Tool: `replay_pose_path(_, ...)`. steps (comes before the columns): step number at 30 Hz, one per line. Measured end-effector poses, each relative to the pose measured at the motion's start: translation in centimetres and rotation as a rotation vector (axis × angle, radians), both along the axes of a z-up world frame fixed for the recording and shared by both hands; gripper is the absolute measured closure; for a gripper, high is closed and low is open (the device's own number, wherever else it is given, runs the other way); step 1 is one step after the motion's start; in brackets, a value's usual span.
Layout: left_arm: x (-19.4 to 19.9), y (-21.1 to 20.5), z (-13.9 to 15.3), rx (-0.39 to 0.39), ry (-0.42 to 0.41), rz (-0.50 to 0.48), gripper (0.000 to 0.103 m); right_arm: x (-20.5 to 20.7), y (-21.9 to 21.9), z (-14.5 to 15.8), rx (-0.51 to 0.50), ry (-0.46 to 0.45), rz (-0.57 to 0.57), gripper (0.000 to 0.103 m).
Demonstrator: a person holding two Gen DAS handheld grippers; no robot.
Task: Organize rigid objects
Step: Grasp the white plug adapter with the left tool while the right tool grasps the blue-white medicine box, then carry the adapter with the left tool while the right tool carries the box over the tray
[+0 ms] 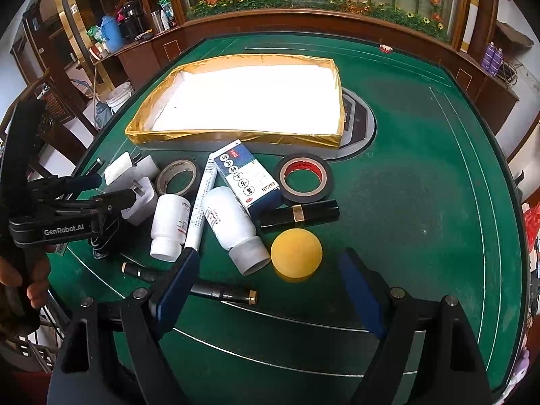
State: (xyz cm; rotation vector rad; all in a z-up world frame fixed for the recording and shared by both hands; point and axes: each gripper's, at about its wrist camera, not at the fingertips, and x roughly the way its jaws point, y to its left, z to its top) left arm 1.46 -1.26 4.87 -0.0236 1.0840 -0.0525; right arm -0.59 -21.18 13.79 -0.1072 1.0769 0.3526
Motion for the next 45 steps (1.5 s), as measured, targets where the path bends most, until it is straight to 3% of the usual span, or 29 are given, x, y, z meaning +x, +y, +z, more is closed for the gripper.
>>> replay_pose_path(2,0.0,-0.4,0.0,0.002,0.004,-0.018,0.022,0.1,0.0,0.0,0.001,-0.001,-0.001,0.019)
replay_pose_path(4,0.0,-0.9,-0.1,-0.003,0.016,-0.047,0.031,0.2,-0.1,0.1,0.004,-0.003,-0.003,0.019)
replay_pose_path(14,1.6,-1.2,-0.7,0.098,0.013,-0.093,0.031,0.5,-0.3,0.1,0.006,-0.004,-0.020,0.019)
replay_pose_path(21,0.4,-2.4,-0.5,0.081,0.017,-0.157,0.031,3.0,0.2,0.0,0.044,0.025,0.032,0.020)
replay_pose_path(23,0.3,-2.5,-0.4,0.062,0.022,-0.158,0.031,4.3,1.2,-0.2,0.024,0.032,0.093,0.026)
replay_pose_path(25,0.4,-2.4,-0.4,0.043,0.029,-0.155,0.031,5.6,2.5,-0.7,0.007,0.051,0.162,0.040)
replay_pose_path(32,0.1,-1.5,-0.8,0.008,0.043,-0.171,0.031,9.0,5.8,-3.1,-0.080,0.101,0.245,0.045)
replay_pose_path(34,0.2,-1.5,-1.1,-0.004,0.063,-0.182,0.031,9.3,6.6,-3.8,-0.094,0.117,0.273,0.060)
replay_pose_path(37,0.3,-1.2,-2.3,-0.010,0.103,-0.173,0.031,9.6,7.4,-4.7,-0.131,0.127,0.294,0.066)
replay_pose_path(45,1.0,-0.7,-2.7,-0.035,0.106,-0.147,0.031,9.0,6.4,-3.9,-0.095,0.122,0.244,0.067)
